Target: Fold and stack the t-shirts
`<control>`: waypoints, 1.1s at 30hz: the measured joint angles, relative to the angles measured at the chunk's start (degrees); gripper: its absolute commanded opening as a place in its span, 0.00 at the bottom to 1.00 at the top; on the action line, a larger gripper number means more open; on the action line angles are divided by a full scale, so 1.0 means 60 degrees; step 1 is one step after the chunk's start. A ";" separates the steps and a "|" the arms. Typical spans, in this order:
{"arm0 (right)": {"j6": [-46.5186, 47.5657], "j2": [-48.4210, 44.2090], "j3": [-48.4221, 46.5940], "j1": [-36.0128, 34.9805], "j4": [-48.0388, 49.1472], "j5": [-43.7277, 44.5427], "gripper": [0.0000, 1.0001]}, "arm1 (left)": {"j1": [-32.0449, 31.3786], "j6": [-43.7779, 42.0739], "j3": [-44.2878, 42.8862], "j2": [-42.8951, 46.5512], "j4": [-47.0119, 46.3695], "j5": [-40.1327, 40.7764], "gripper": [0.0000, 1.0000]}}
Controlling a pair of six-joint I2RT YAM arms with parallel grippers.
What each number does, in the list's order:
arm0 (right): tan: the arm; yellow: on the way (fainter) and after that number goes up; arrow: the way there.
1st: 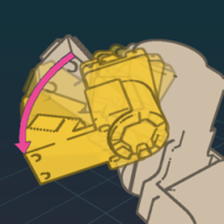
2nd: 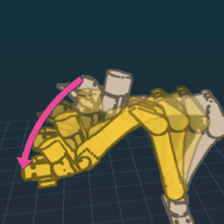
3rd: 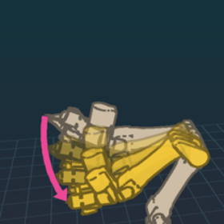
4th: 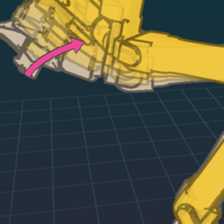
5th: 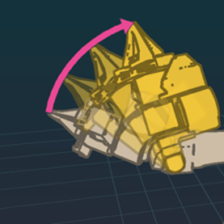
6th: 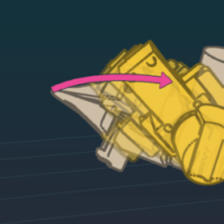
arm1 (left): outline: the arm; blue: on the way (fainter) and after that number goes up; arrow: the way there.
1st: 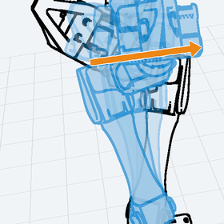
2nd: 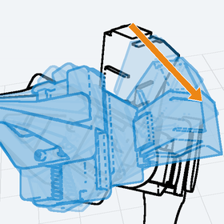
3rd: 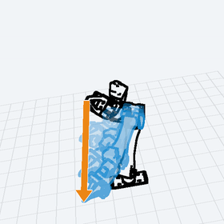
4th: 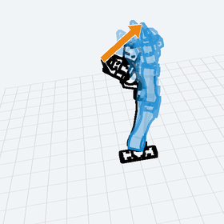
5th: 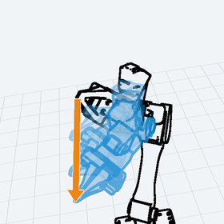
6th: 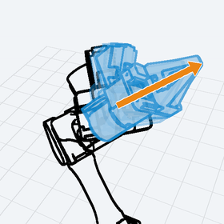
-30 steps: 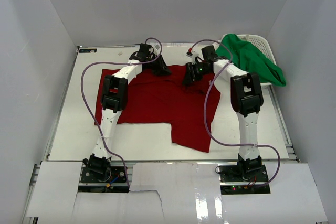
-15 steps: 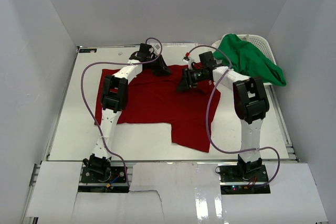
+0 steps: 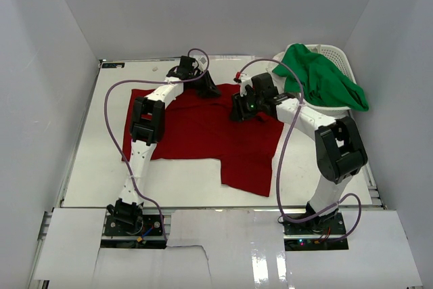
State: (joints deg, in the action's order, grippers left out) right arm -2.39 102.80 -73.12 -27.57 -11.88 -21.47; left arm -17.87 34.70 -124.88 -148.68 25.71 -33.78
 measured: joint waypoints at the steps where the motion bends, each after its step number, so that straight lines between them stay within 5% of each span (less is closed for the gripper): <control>1: -0.0124 -0.0178 0.0222 -0.0080 0.0095 0.0240 0.49 | 0.0000 0.0000 0.0004 0.0000 0.0000 0.0000 0.35; 12: -0.1759 0.0175 0.1351 -0.0087 0.1024 0.1770 0.49 | 0.0000 0.0004 0.0044 0.0015 -0.0036 -0.0004 0.35; 33: -0.2310 0.1056 0.1308 -0.0160 0.2503 0.1989 0.49 | -0.0004 -0.0069 0.0175 0.0076 -0.0095 -0.0007 0.35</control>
State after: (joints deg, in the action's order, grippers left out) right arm -16.25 109.14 -65.28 -28.53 3.14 -9.54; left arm -17.89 34.28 -123.83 -148.22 25.15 -33.82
